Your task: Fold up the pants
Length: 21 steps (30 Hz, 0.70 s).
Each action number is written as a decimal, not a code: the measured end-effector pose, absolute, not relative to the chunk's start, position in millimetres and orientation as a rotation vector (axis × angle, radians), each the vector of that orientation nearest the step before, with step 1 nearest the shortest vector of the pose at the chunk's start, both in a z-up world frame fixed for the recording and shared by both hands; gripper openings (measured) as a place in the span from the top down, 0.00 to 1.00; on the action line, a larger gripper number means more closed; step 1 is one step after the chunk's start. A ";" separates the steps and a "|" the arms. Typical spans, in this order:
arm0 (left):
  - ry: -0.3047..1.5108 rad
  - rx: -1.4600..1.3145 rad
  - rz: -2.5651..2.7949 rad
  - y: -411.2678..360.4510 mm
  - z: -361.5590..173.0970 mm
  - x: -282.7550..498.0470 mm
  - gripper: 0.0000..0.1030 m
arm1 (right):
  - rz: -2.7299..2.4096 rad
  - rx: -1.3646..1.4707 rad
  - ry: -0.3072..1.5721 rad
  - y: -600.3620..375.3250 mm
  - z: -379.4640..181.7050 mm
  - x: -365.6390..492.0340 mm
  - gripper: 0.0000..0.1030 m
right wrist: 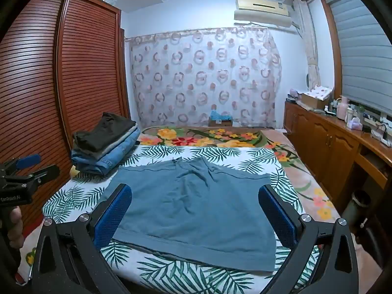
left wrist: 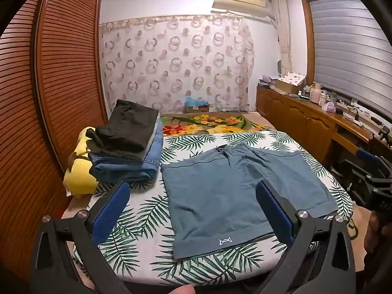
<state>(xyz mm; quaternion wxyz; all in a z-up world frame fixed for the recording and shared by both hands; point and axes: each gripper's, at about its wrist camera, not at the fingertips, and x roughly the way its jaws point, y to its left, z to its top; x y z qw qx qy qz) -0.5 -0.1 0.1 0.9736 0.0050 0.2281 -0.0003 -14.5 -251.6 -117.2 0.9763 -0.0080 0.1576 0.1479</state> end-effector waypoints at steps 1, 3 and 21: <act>0.471 0.011 -0.002 -0.2 0.0 0.1 0.00 | 0.298 -0.016 0.316 -251.3 -117.0 -15.3 0.00; 0.472 0.012 -0.001 -0.3 -0.2 1.0 0.00 | 0.305 0.010 0.314 -253.6 -116.9 -16.1 0.00; 0.472 0.006 0.001 0.2 0.3 -0.1 0.00 | 0.299 0.001 0.310 -253.0 -116.3 -15.2 0.00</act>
